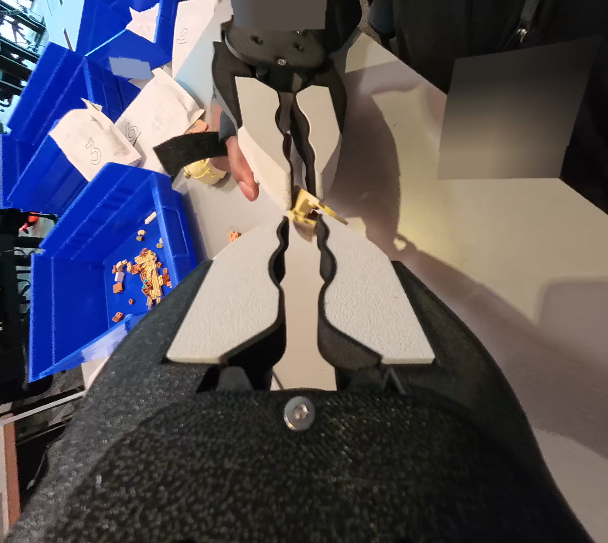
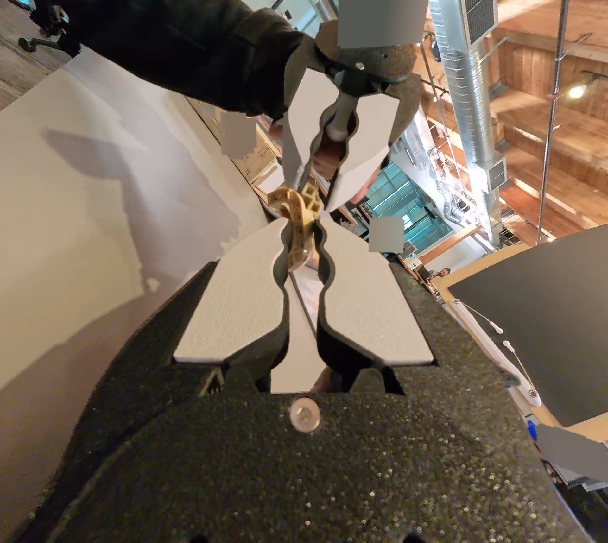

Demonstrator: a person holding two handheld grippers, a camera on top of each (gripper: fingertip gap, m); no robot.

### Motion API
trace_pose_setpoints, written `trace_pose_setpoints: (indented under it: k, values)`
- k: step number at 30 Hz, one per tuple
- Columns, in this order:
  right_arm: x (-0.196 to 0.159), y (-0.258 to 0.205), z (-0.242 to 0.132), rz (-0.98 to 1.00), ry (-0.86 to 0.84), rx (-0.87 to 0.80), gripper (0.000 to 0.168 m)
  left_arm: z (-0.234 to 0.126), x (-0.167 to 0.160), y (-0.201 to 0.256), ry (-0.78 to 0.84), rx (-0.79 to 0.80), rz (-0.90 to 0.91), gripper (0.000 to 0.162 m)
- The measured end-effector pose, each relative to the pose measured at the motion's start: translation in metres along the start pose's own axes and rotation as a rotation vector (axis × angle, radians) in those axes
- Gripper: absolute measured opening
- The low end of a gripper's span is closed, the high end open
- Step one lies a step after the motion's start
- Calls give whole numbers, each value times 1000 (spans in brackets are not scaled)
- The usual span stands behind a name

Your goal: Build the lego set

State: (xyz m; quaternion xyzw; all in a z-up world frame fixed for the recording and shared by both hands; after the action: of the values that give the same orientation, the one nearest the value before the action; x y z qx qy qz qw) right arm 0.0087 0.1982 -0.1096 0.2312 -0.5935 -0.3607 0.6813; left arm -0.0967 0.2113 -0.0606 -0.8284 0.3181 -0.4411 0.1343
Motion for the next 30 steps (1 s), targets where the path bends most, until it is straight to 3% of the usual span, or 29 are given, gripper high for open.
trace_pose_setpoints:
  k: [10, 16, 19, 26, 30]
  values:
    - [1, -1, -1, -10, 5, -5, 10, -3, -9, -6, 40, -8, -124, 19]
    - [-15, 0, -2, -40, -127, 26, 10, -16, -46, 6, 48, 151, -399, 21]
    - [-19, -2, 0, -45, -159, 46, 10, -17, -66, 34, 45, 150, -596, 23]
    - [-34, -12, 4, -82, -262, 104, 9, 2, -91, 89, -166, 143, -864, 26]
    - [-46, -18, 6, -177, -368, 137, 9, 14, -90, 98, -216, 155, -895, 26]
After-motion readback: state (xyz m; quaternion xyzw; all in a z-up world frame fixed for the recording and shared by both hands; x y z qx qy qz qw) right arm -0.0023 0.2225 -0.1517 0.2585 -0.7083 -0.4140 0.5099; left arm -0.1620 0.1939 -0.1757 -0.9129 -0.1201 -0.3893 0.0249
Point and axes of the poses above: each gripper's, where its closed fingertips meet, z out along the fingers, x out of its top, y = z × x across the jaws, the point moved 6 cm from there along -z, back along the fingers, and after that the axes turned 8 degrees about y, right-handed, at the moved point
